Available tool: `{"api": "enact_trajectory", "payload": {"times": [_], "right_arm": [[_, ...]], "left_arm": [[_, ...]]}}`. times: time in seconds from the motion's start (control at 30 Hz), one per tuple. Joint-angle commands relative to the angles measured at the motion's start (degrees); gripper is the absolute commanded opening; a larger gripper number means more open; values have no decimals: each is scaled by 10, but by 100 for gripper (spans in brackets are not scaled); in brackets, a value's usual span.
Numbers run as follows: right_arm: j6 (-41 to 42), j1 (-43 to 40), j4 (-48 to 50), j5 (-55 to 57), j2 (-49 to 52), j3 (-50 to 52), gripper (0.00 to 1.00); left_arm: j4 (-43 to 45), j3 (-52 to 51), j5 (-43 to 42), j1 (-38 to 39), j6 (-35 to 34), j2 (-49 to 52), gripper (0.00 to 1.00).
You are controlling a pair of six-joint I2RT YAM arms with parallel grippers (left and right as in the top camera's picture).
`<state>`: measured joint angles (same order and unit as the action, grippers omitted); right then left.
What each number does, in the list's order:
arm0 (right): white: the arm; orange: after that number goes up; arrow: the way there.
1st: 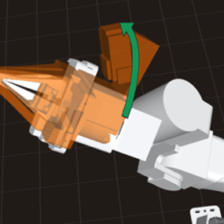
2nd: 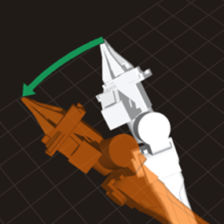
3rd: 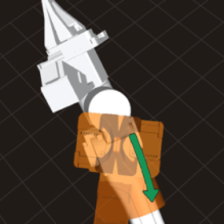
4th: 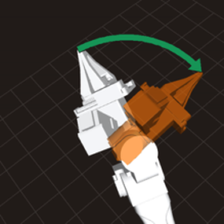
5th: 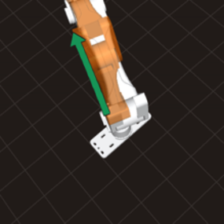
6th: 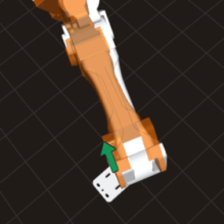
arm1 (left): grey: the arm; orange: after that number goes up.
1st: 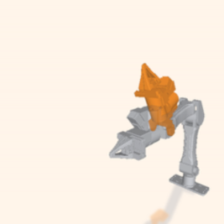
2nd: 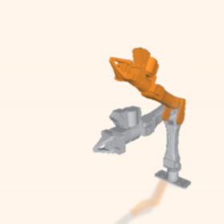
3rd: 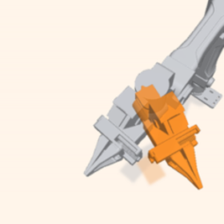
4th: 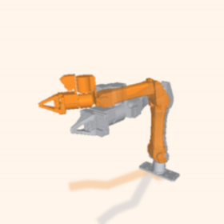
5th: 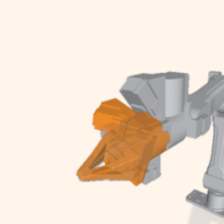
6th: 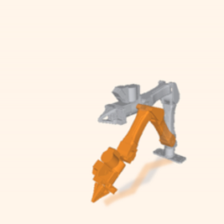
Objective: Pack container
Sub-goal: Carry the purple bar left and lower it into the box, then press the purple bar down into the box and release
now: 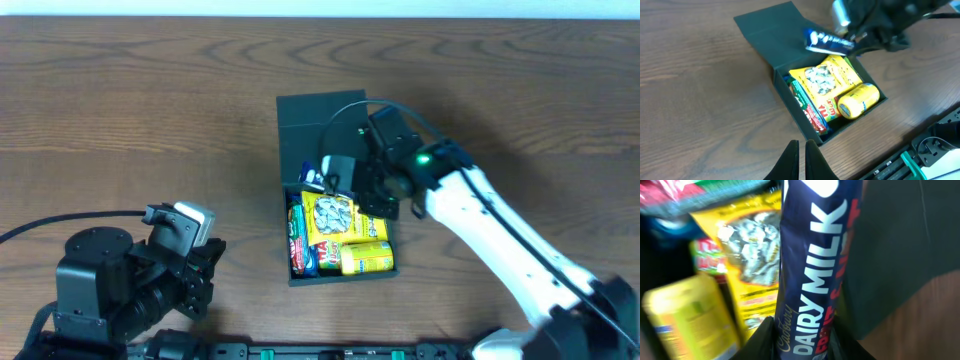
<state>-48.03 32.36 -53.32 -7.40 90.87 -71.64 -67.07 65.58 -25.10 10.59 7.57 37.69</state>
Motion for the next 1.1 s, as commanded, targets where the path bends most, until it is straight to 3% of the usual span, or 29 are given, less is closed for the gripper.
{"api": "enact_trajectory", "payload": {"times": [0.0,0.43,0.47,0.5,0.53,0.83,1.07], "right_arm": [[-77,10,9,64,36,2,1],[-138,19,35,113,103,2,1],[-137,19,39,120,103,2,5],[-137,19,42,128,103,2,36],[-125,19,48,142,103,2,99],[-25,55,107,244,81,0,99],[8,85,146,222,-26,0,99]], "left_arm": [[0,1,0,-2,6,1,8],[3,1,0,-2,6,1,8],[3,1,0,-2,6,1,8],[4,1,0,-2,6,1,8],[4,1,0,-2,6,1,8],[5,1,2,-2,6,1,8],[5,1,2,-2,6,1,8]]}}
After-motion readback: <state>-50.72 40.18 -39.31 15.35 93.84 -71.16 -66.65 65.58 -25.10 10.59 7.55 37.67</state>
